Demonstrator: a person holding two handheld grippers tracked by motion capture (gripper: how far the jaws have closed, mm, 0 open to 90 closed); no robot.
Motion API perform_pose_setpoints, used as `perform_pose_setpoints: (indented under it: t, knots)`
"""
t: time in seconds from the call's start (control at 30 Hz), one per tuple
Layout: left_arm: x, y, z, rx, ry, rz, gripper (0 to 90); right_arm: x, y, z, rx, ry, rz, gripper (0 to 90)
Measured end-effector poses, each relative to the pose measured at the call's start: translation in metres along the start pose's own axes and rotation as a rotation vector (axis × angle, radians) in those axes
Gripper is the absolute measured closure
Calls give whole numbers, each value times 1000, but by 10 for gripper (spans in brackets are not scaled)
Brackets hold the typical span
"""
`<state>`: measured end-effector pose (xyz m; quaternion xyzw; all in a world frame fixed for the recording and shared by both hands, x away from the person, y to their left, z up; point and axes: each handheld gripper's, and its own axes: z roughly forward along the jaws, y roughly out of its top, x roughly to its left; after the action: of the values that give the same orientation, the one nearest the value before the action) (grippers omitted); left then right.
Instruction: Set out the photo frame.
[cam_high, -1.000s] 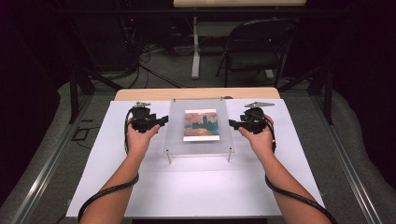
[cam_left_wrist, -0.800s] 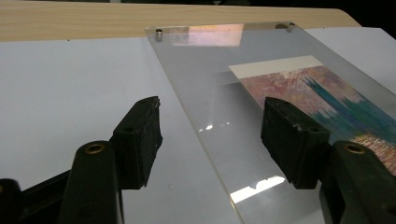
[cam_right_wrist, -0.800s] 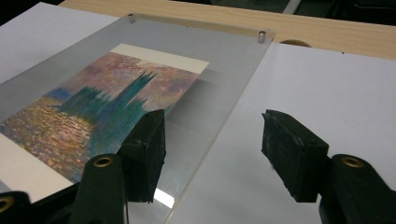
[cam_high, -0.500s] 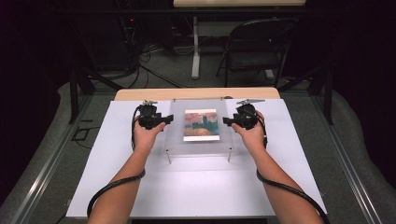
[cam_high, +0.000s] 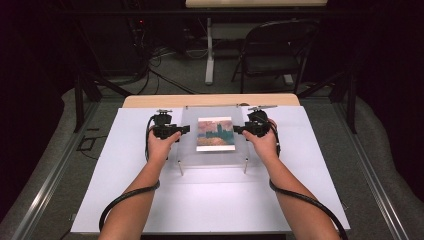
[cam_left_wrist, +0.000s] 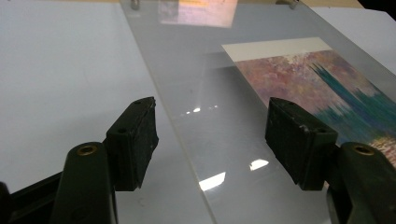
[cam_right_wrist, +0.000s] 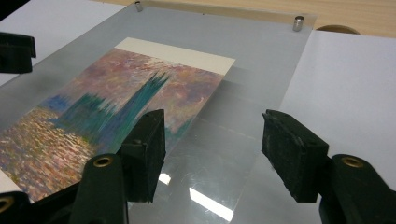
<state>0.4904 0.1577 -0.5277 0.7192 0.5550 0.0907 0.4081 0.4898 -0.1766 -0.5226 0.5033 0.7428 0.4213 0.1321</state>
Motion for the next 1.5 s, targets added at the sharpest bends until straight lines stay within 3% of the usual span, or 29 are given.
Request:
perform_pose_setpoints:
  t: [0.17, 0.5, 0.73, 1.23, 1.37, 1.5]
  knots:
    - [-2, 2, 4, 19, -15, 0, 343, -4, -2, 4, 23, 17, 44, 380]
    - [1, 1, 12, 56, -25, -15, 313, -10, -2, 11, 60, 30, 75, 367]
    - [5, 1, 17, 56, -48, -42, 292, -11, 1, 15, 71, 27, 76, 352]
    - [8, 2, 22, 61, -68, -86, 248, -18, 2, 21, 84, 55, 149, 321]
    - [9, 1, 24, 74, -97, -106, 241, -19, 2, 22, 90, 62, 160, 314]
    - [8, 1, 24, 72, -91, -101, 230, -19, 1, 23, 83, 66, 172, 302]
